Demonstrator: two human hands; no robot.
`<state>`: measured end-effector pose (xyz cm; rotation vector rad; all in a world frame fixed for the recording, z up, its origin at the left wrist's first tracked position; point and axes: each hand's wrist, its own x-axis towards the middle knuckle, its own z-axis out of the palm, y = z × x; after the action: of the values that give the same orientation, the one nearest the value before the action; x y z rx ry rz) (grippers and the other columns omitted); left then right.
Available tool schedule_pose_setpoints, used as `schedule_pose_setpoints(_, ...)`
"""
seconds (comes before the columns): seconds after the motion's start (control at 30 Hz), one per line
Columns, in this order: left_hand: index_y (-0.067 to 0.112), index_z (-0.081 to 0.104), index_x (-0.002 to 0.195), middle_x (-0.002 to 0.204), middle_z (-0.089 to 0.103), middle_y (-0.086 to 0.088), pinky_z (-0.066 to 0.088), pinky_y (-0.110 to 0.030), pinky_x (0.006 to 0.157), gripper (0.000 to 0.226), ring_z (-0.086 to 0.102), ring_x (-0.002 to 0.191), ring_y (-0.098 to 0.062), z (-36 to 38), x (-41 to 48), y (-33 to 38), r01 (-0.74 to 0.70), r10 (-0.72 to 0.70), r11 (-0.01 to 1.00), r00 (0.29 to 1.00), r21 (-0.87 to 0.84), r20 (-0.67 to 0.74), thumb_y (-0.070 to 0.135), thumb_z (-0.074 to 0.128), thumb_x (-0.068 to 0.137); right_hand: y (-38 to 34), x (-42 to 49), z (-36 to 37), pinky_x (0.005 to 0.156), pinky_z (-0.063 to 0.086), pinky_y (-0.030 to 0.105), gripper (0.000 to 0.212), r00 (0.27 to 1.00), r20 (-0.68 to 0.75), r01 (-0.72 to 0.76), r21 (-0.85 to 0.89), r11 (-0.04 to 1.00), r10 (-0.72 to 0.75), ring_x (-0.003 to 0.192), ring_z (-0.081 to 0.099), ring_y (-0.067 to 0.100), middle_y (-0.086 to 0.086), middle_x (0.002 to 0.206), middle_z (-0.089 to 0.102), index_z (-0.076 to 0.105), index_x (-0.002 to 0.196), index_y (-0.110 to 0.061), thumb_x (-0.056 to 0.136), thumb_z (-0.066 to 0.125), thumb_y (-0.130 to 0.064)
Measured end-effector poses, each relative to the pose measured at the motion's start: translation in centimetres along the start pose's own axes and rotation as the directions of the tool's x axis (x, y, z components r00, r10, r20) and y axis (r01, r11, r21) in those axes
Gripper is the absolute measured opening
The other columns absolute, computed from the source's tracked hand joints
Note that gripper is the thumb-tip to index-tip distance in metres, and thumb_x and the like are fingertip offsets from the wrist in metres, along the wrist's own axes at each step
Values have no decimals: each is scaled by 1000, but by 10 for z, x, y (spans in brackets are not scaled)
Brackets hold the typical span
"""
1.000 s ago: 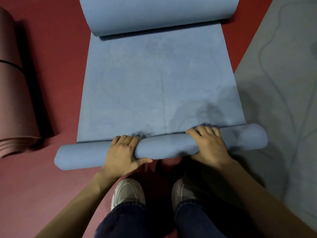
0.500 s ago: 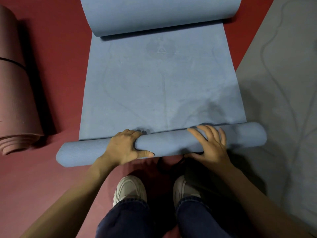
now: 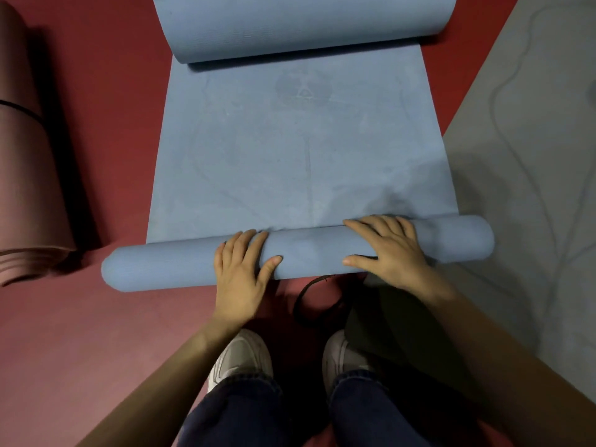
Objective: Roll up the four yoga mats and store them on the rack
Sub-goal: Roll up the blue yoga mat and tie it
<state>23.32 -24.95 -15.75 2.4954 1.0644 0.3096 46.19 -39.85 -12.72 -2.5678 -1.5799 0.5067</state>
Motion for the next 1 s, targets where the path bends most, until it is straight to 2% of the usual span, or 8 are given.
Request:
schedule_pose_setpoints(0.13, 18, 58, 127, 124, 57, -3, 14, -32, 107, 71, 44, 122, -24, -8, 30, 1, 45, -45, 999, 994, 0, 96, 65, 27, 84, -11, -14, 35, 113, 0, 44, 53, 964, -264, -27, 34, 999, 35, 135, 27, 25, 8, 143, 42, 40, 140, -33, 90, 36, -54)
schedule_pose_setpoints(0.27, 21, 57, 130, 127, 57, -1, 16, -34, 109, 70, 42, 126, -21, -10, 48, -2, 81, -89, 995, 982, 56, 166, 66, 29, 83, -11, -10, 39, 113, -7, 47, 71, 975, -221, 4, -30, 1000, -10, 139, 21, 28, 8, 147, 31, 32, 144, -33, 82, 40, -67)
schedule_pose_setpoints(0.4, 15, 67, 116, 115, 63, -5, 31, -39, 100, 59, 56, 110, -25, -11, 53, -8, -27, 28, 999, 999, -40, 26, 57, 35, 89, -8, 10, 27, 111, -8, 39, 72, 977, -214, -24, 11, 1000, 26, 134, 24, 24, 9, 141, 43, 37, 139, -36, 76, 39, -71)
schedule_pose_setpoints(0.53, 19, 58, 129, 130, 55, -7, 14, -43, 109, 46, 42, 124, -25, -4, 26, -14, -56, 64, 995, 991, 77, -114, 44, 41, 94, -3, 34, -3, 111, -11, 38, 69, 995, 82, -57, 85, 995, 50, 140, 6, 15, -3, 150, 22, 24, 144, -46, 82, 46, -68)
schedule_pose_setpoints(0.67, 24, 43, 142, 147, 39, -1, -9, -38, 113, 60, 22, 141, -21, -1, 17, -17, 1, -2, 1000, 999, -12, -46, 55, 41, 90, 0, 56, -22, 111, -5, 34, 66, 966, 248, -93, 95, 991, 67, 140, 8, 14, -3, 149, 22, 21, 145, -46, 87, 47, -62)
schedule_pose_setpoints(0.8, 28, 48, 138, 142, 42, 3, -3, -42, 113, 71, 24, 138, -18, -6, 47, -19, 44, -44, 999, 999, -27, 2, 69, 36, 80, -3, 52, -7, 112, -2, 37, 67, 999, -5, -48, -21, 999, 48, 141, 15, 15, -1, 150, 28, 26, 146, -42, 85, 18, -69)
schedule_pose_setpoints(0.87, 31, 49, 136, 139, 45, 5, -1, -42, 113, 77, 27, 136, -16, -13, 66, -20, 65, -63, 998, 996, -27, 56, 74, 30, 75, -9, 45, 3, 113, -9, 36, 70, 991, -121, -53, 26, 998, 56, 143, 11, 17, 1, 154, 24, 27, 147, -38, 84, 5, -60)
schedule_pose_setpoints(1.0, 31, 51, 134, 138, 48, 5, 3, -42, 113, 73, 30, 134, -17, -26, 102, -20, 126, -122, 992, 971, -6, 204, 75, 38, 76, 0, 37, 11, 109, -24, 30, 63, 986, -164, -1, 37, 999, 7, 145, -3, 18, 2, 158, 13, 20, 149, -35, 90, 28, -56)
